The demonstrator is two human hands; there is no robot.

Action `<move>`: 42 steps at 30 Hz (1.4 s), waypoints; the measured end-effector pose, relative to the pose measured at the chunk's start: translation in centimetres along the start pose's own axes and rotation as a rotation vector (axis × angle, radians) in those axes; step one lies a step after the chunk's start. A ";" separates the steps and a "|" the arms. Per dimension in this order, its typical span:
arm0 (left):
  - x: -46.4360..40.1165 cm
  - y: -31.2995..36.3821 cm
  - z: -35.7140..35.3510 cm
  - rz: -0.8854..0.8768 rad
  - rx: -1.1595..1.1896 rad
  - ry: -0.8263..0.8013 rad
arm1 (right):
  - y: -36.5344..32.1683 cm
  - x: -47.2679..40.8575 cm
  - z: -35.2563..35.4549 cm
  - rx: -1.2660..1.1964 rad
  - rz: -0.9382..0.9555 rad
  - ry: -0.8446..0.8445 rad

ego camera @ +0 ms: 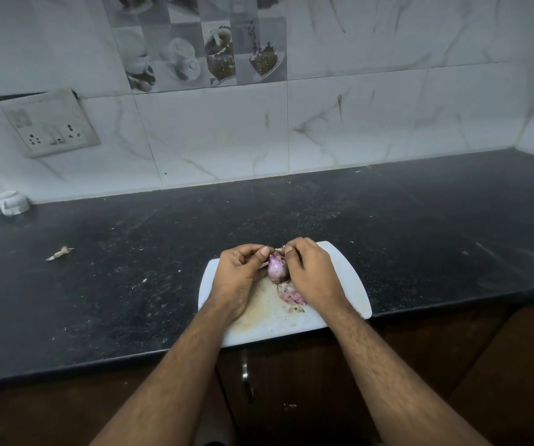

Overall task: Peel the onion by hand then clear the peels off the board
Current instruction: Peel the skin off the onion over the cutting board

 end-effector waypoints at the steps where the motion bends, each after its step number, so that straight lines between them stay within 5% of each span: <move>1: 0.0 0.0 0.0 -0.004 -0.002 -0.003 | 0.0 0.0 0.1 -0.026 -0.001 0.008; 10: 0.2 0.3 0.0 -0.037 -0.093 -0.031 | 0.7 -0.2 -0.3 -0.144 -0.055 -0.057; 21: 0.4 0.5 -0.7 -0.046 -0.123 -0.097 | 0.2 -0.3 -0.9 0.093 0.003 -0.093; 37: 0.0 1.0 2.8 -0.027 0.228 0.173 | 0.8 -0.2 -1.6 0.269 -0.057 -0.126; 42: -0.2 0.9 2.0 -0.023 0.192 0.132 | 0.3 -0.3 -1.3 0.094 -0.001 -0.129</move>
Point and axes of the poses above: each hand's wrist, its own x-axis away from the middle knuckle, its own z-axis out of the back of the hand, y = z × x, the point moved 9 cm from there along -x, towards the middle knuckle, and after that the axes turned 2 degrees about z, right-handed, at the moved point
